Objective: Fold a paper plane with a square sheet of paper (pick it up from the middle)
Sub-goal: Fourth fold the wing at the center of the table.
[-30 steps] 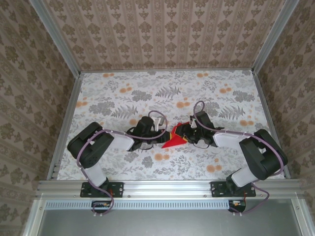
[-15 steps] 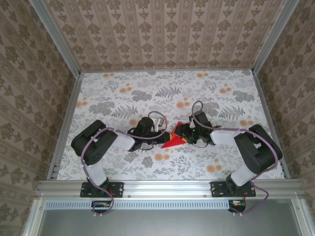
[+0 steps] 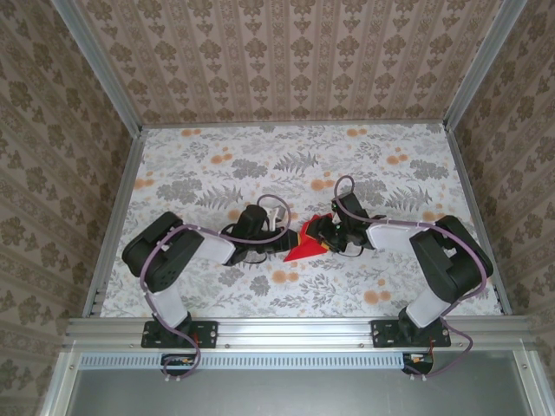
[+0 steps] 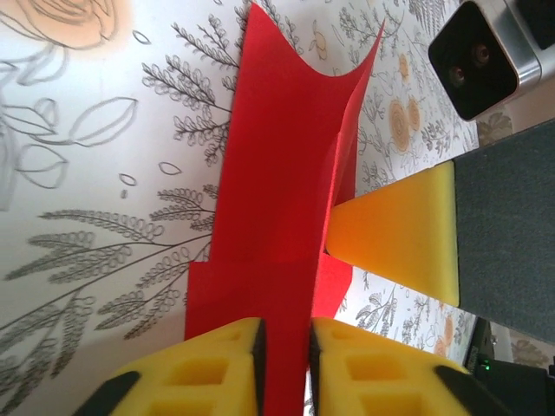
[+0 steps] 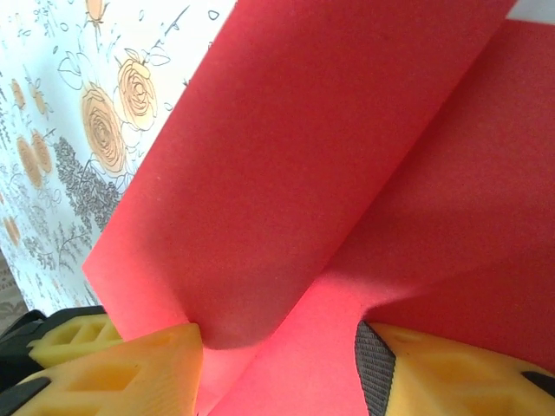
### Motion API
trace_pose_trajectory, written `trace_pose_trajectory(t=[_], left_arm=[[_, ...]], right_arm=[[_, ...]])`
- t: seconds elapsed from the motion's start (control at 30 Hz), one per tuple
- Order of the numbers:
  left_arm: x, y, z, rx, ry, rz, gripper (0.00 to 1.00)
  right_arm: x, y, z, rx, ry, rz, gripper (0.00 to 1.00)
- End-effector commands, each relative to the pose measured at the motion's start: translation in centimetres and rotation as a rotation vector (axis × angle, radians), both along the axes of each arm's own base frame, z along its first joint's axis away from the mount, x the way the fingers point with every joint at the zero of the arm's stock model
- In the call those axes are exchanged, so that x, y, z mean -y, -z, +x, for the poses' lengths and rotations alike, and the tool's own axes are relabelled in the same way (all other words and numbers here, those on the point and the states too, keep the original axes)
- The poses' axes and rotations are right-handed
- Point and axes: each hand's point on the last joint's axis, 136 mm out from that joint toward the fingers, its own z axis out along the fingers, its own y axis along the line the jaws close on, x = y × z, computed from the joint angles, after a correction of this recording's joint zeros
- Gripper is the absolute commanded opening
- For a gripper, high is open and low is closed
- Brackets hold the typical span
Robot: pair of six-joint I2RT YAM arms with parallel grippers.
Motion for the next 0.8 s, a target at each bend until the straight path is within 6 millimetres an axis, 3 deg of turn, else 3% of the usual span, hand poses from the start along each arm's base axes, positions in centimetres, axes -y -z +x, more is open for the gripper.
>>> trace_pose_trajectory(t=[0.0,0.13,0.23,0.4,0.77], left_arm=[[-1.3,-1.0,0.2,0.006,-0.027,0.013,0.28],[-2.7,-1.5,0.4,0.022,-0.056,0.058,0.3],[-2.7,-2.6,0.2,0.055,-0.04,0.049,0.3],[-1.1,-3.7,-0.8,0.077,0.04,0.0,0.26],[1.2,-2.2,-1.6,0.02,0.122,-0.021,0.19]], right_arm=[[3.5,4.3,-2.8,-0.157,0.042,-0.203,0.54],[4.3,5.0,-3.4,-0.197,0.048,-0.252,0.55],[4.7,5.5,-3.8,-0.229,0.05,-0.286,0.55],[5.2,6.3,-4.5,-0.277,0.054,-0.331,0.56],[5.9,7.3,-5.8,-0.332,0.065,-0.362,0.55]])
